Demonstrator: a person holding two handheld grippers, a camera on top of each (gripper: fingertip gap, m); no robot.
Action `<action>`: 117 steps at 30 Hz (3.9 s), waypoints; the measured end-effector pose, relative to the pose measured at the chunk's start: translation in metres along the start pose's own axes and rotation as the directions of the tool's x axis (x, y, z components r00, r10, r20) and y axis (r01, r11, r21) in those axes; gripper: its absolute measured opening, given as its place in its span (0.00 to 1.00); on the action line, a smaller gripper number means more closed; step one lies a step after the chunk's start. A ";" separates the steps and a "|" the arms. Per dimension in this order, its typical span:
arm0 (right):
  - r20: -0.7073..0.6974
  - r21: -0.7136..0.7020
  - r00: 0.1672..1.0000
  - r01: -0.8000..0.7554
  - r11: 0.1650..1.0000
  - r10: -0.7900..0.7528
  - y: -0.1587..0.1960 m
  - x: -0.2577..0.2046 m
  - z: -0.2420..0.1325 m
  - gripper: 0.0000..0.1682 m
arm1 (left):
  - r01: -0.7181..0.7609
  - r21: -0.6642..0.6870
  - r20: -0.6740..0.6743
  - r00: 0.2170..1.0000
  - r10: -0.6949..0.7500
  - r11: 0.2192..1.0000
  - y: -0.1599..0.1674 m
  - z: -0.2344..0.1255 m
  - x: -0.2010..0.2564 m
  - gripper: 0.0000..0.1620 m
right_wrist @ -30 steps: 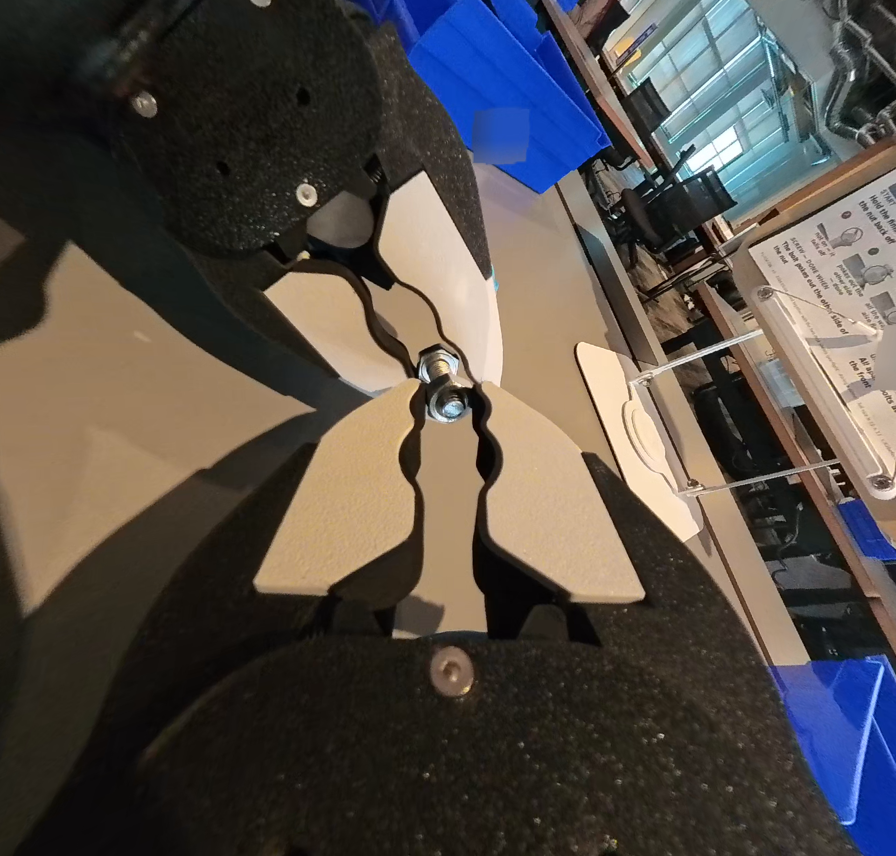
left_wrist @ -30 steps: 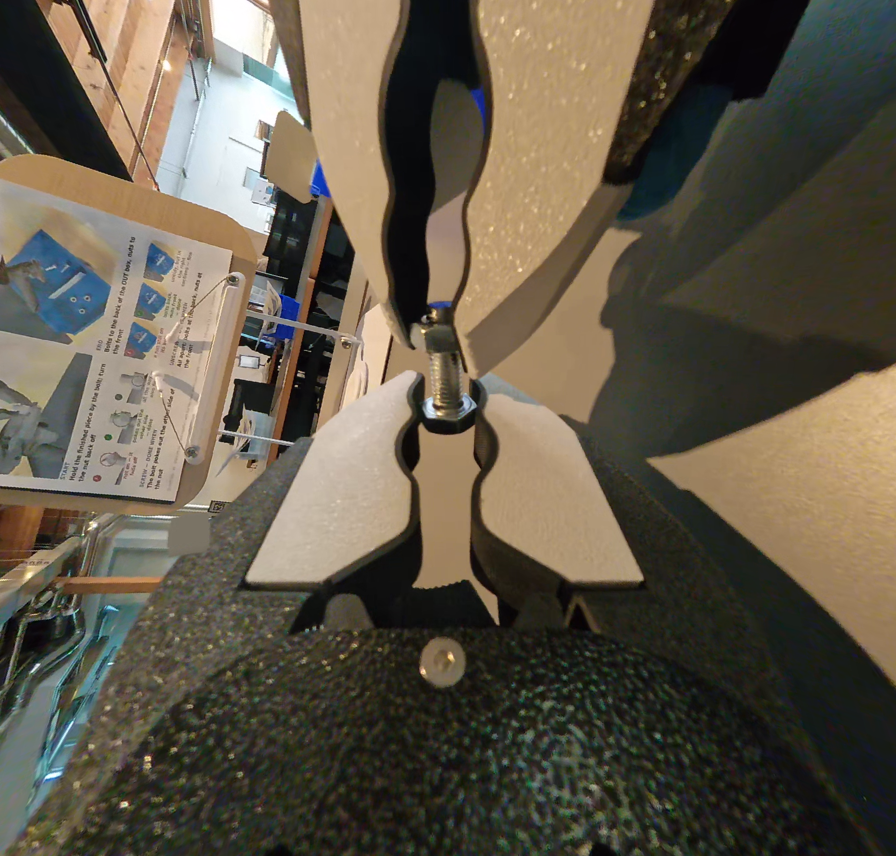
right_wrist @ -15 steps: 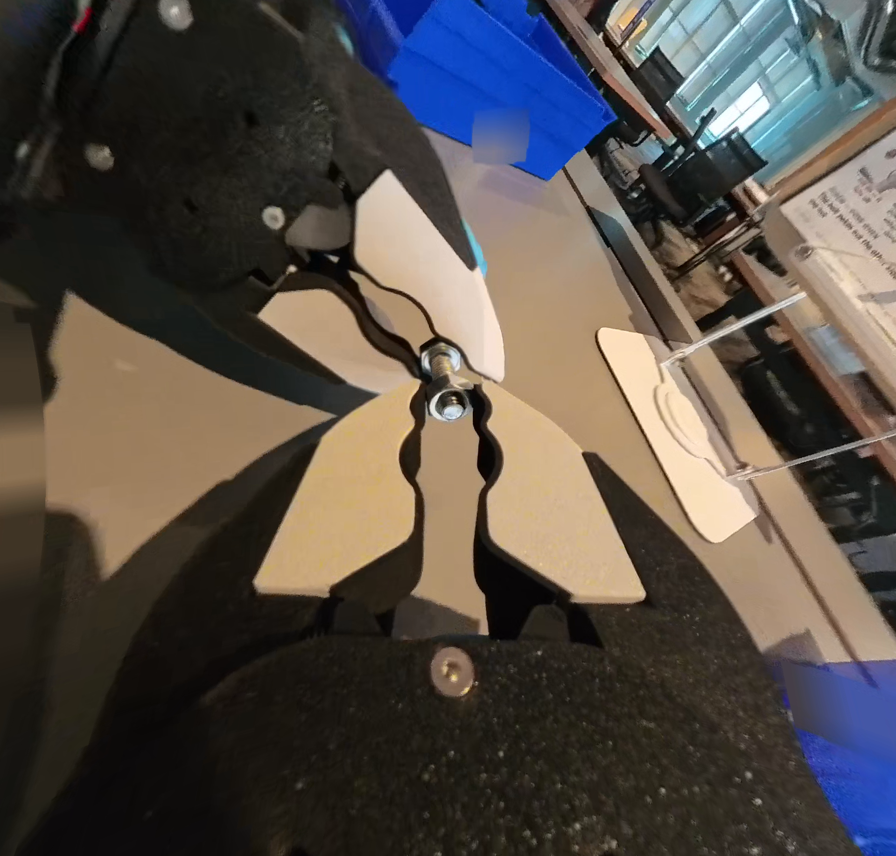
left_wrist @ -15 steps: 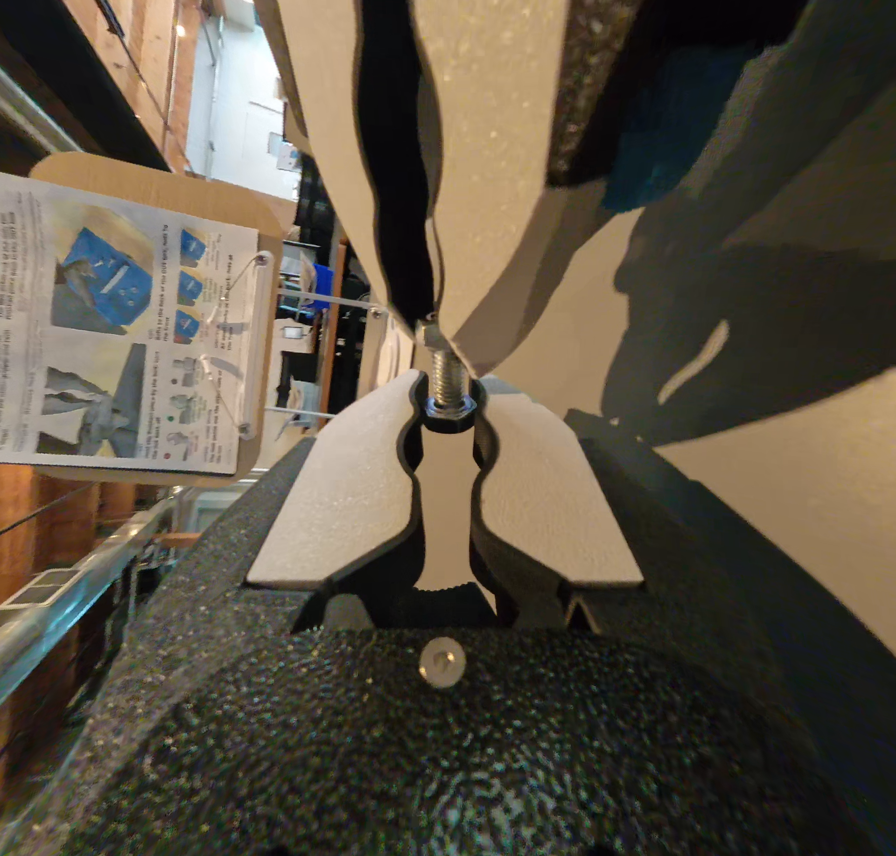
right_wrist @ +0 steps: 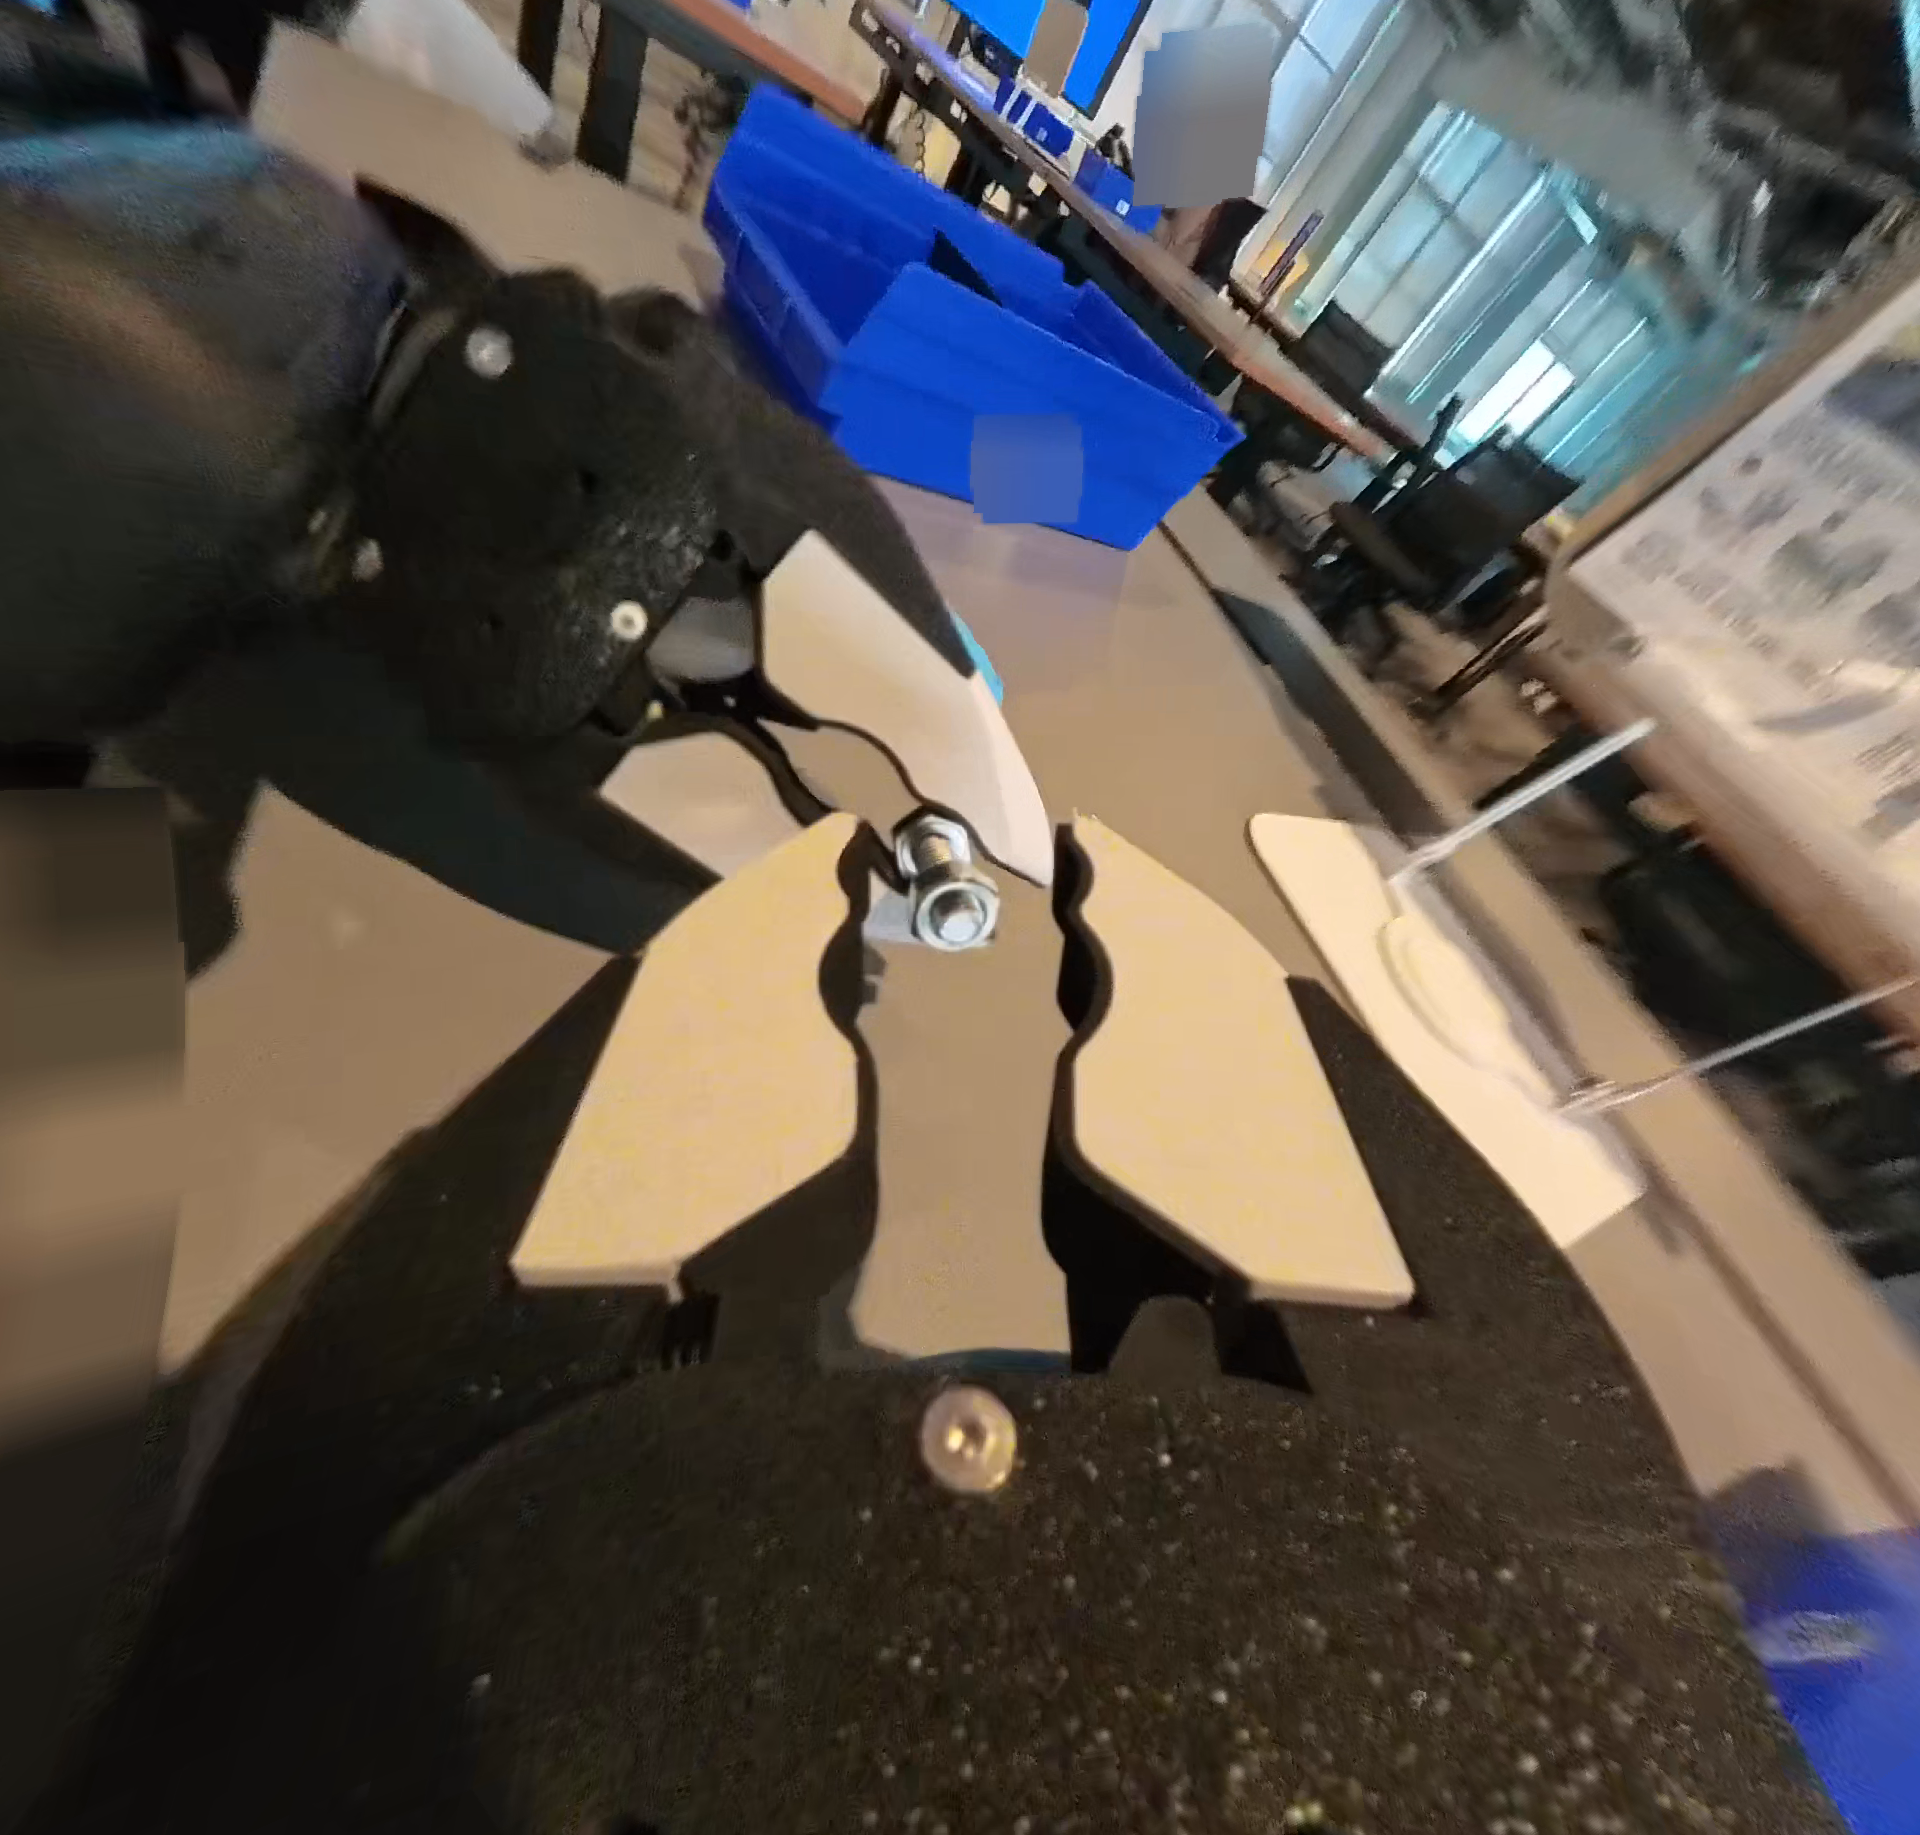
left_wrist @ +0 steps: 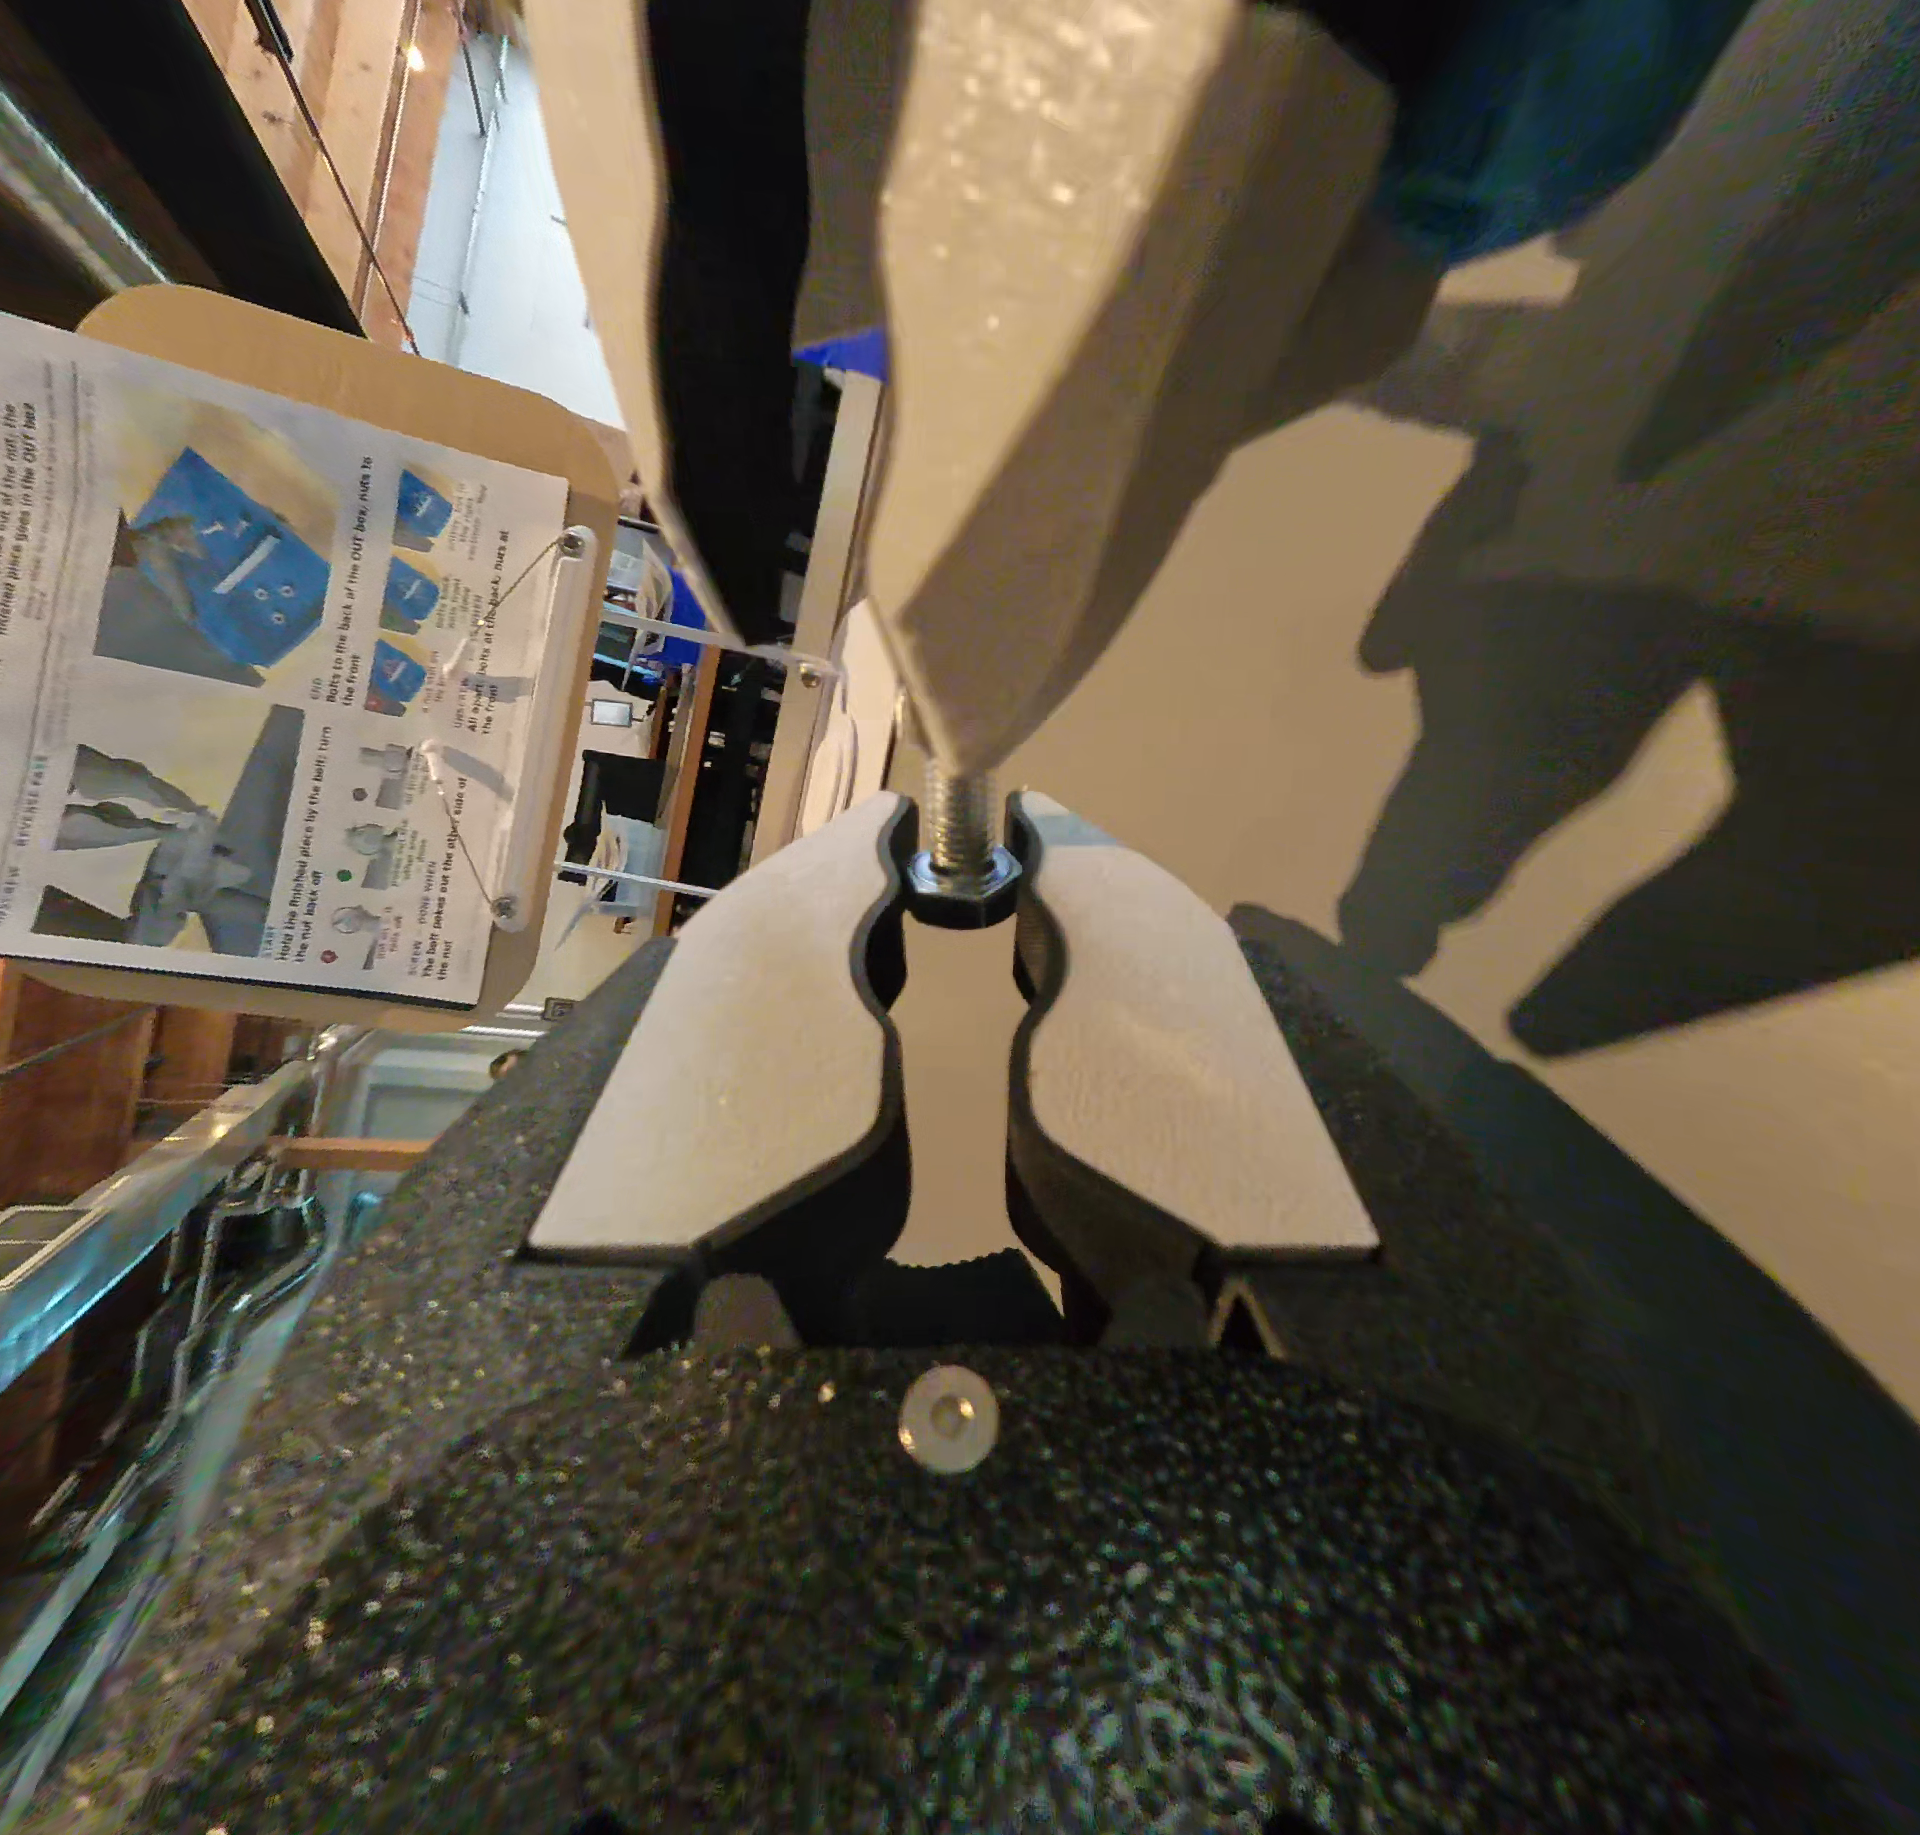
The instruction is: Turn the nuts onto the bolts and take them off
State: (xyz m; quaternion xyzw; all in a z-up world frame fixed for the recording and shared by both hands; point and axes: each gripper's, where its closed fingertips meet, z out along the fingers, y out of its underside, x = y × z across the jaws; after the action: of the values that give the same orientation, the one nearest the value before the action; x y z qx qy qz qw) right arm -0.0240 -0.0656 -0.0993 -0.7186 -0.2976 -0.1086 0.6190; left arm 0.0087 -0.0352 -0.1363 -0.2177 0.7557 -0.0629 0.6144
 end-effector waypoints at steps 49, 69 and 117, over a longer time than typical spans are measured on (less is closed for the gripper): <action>-0.009 -0.179 0.975 0.216 0.960 -0.221 0.028 -0.007 0.007 0.15 | -0.005 0.009 -0.026 1.000 0.005 1.000 -0.002 0.000 0.003 0.10; 0.004 -0.172 0.985 0.172 0.970 -0.174 0.032 -0.003 0.003 0.13 | 0.032 0.008 -0.027 0.999 -0.032 0.999 0.000 0.000 0.002 0.10; 0.015 -0.124 0.943 0.333 0.935 -0.334 0.022 -0.012 0.000 0.18 | 0.031 0.019 -0.062 0.998 -0.030 0.999 -0.002 0.001 0.006 0.10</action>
State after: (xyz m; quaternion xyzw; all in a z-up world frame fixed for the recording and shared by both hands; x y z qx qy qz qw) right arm -0.0213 -0.0705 -0.1234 -0.6948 -0.4058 -0.2324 0.5464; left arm 0.0094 -0.0389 -0.1409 -0.2209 0.7703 -0.0868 0.5918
